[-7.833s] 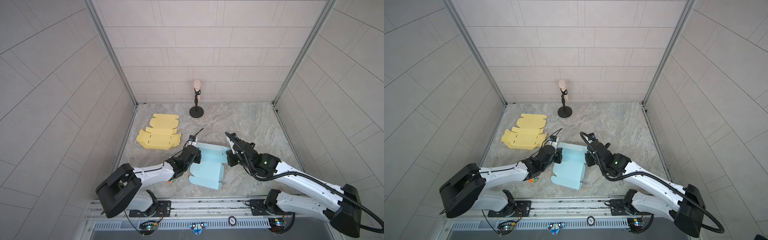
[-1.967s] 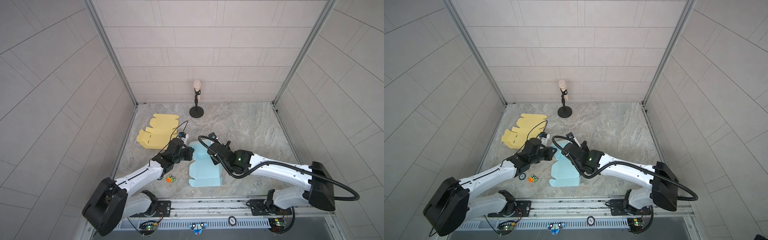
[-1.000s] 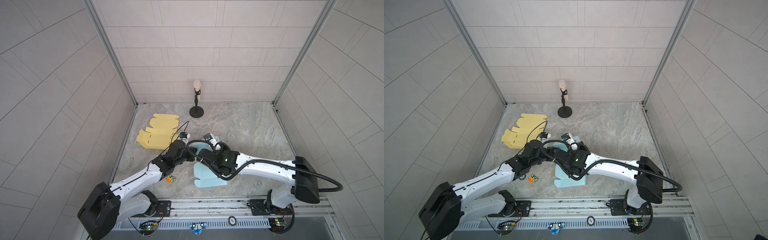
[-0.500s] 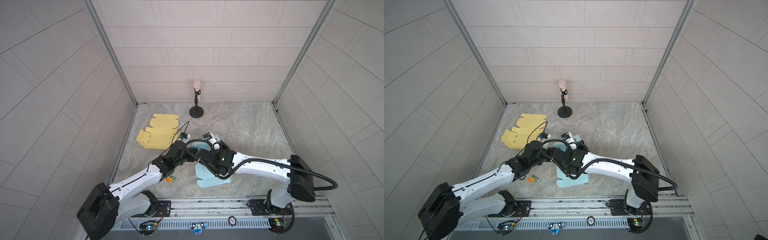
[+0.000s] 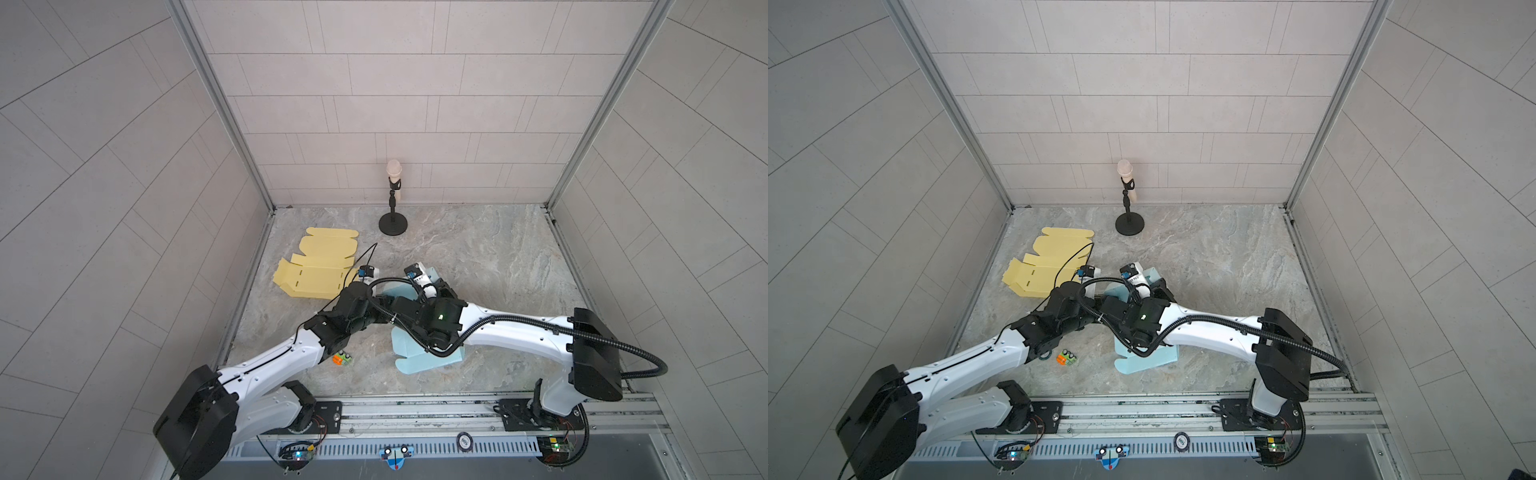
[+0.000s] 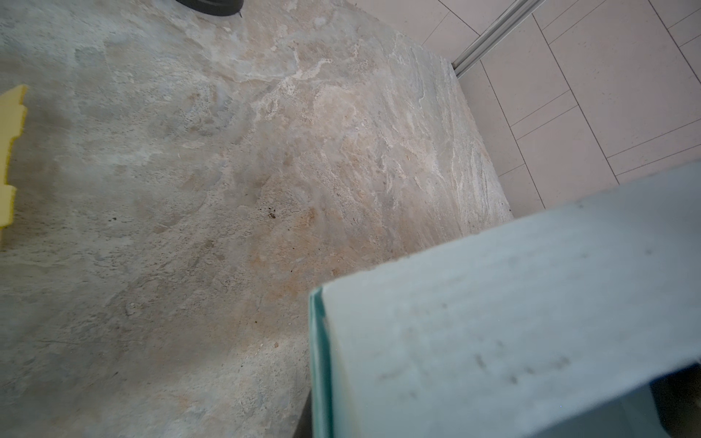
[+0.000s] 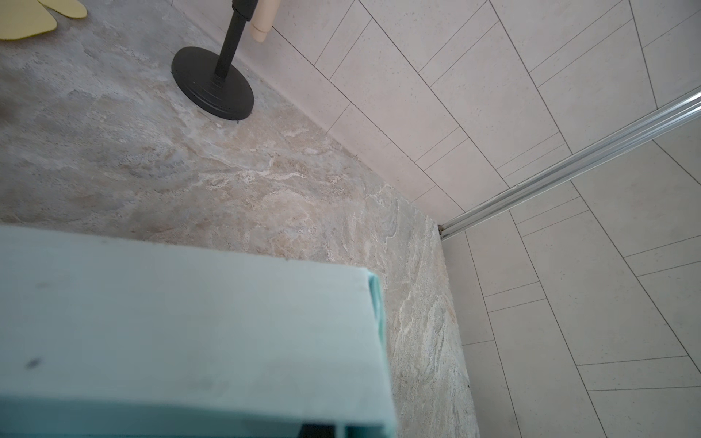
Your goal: Fold the paper box
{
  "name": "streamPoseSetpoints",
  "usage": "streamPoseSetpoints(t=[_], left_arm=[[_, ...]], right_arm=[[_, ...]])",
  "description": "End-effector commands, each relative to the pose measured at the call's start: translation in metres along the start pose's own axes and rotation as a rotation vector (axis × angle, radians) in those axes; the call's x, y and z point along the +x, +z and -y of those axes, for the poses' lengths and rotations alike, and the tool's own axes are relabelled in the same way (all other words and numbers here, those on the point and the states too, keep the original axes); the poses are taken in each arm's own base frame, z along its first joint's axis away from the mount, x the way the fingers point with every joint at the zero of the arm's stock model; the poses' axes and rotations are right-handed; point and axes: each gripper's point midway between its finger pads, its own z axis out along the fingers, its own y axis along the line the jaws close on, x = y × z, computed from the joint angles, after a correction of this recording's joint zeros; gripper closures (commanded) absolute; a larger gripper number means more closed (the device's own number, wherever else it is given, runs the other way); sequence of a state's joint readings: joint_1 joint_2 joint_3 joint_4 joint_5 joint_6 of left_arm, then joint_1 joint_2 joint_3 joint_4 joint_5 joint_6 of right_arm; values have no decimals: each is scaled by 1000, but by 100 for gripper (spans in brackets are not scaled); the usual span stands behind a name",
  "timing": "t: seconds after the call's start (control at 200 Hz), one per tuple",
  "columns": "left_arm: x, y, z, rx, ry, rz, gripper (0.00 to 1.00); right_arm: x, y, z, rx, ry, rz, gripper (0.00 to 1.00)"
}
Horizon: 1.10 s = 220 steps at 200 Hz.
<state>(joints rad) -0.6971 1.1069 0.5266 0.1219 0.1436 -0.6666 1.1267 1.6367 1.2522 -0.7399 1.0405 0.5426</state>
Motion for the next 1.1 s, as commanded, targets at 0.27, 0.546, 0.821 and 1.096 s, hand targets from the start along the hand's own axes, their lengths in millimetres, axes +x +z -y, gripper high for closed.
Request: streamPoseSetpoints(t=[0.27, 0.546, 0.821, 1.096], left_arm=[[-10, 1, 30, 122, 40, 39, 94], [-8, 6, 16, 68, 32, 50, 94], [-16, 6, -5, 36, 19, 73, 94], [-19, 5, -13, 38, 143, 96, 95]], right_arm=[[-5, -17, -4, -66, 32, 30, 71], [-5, -42, -6, -209, 131, 62, 50], [-1, -76, -25, -469, 204, 149, 31], [-10, -121, 4, -741, 308, 340, 26]])
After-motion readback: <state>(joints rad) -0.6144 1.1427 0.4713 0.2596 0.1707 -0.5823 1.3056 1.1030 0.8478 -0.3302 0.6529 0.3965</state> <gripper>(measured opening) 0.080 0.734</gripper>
